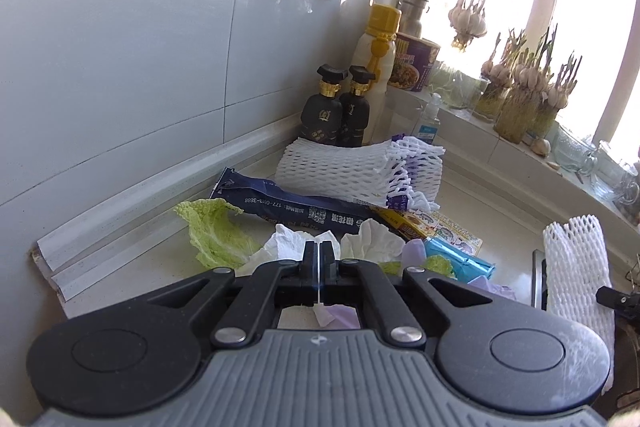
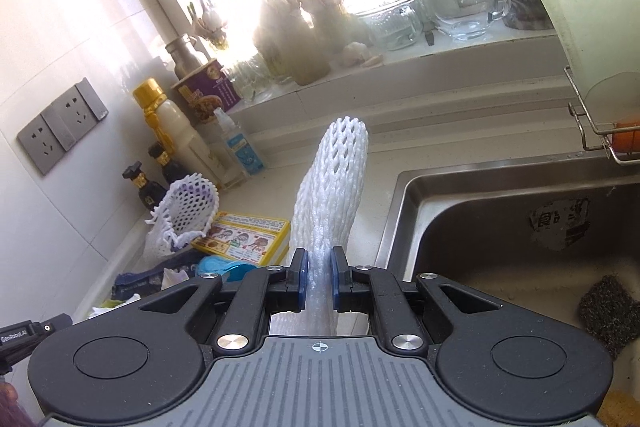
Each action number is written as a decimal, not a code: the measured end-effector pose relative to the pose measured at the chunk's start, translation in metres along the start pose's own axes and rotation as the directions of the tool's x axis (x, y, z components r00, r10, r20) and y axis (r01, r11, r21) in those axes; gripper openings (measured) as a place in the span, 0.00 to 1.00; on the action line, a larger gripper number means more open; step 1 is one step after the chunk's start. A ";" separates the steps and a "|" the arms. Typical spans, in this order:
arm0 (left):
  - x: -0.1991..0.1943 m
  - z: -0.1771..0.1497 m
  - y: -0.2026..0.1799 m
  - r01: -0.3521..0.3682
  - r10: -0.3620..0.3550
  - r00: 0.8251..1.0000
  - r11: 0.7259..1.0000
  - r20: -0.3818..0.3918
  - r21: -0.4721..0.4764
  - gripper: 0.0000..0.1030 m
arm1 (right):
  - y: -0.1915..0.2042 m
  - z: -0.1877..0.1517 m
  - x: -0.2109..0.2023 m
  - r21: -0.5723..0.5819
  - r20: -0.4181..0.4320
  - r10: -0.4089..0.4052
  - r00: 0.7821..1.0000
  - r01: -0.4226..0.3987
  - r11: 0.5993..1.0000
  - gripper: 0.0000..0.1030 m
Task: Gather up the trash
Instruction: 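Lift the tissue and foam net and carry both toward the cream bin, then open left gripper over the bin while right gripper releases the foam net, then raise both tools from the bin back toward the countertop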
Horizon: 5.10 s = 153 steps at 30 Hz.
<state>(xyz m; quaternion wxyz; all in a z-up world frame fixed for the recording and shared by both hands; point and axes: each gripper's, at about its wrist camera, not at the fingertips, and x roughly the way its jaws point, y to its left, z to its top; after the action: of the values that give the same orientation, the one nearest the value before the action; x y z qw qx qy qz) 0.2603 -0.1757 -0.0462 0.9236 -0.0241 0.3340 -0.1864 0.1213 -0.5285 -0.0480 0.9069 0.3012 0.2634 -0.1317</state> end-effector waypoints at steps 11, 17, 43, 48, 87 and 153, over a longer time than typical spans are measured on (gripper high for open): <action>0.051 -0.007 -0.009 -0.125 0.131 0.991 0.979 -0.025 0.160 0.46 | 0.009 -0.007 0.007 -0.015 -0.035 0.036 0.999 -0.037 0.999 0.10; 0.062 -0.001 -0.005 -0.125 0.133 0.989 0.985 -0.066 0.117 0.05 | 0.010 -0.007 0.008 -0.017 -0.038 0.041 0.998 -0.042 0.999 0.10; -0.064 0.039 0.037 0.059 -0.043 0.988 0.993 0.151 -0.102 0.03 | 0.077 0.003 -0.059 -0.061 0.061 0.200 0.978 -0.197 0.979 0.10; -0.087 0.023 0.055 0.062 -0.045 0.988 0.992 0.151 -0.114 0.03 | 0.099 -0.016 -0.069 -0.078 0.009 0.248 0.969 -0.246 0.966 0.10; -0.133 -0.204 0.201 -0.265 0.205 0.951 0.926 -0.232 -0.268 0.03 | 0.228 -0.295 -0.035 -0.214 -0.732 0.193 0.653 -0.489 0.846 0.10; -0.072 -0.272 0.202 -0.392 0.275 0.821 0.909 -0.501 -0.144 0.59 | 0.198 -0.412 0.102 -0.219 -0.874 -0.058 0.483 -0.284 0.934 0.64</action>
<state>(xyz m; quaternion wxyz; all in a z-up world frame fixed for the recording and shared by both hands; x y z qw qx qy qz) 0.1058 0.0599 -0.2480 0.8232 -0.0306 0.5665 0.0209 0.1207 -0.1274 -0.2904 0.6929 0.1846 0.6816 0.1460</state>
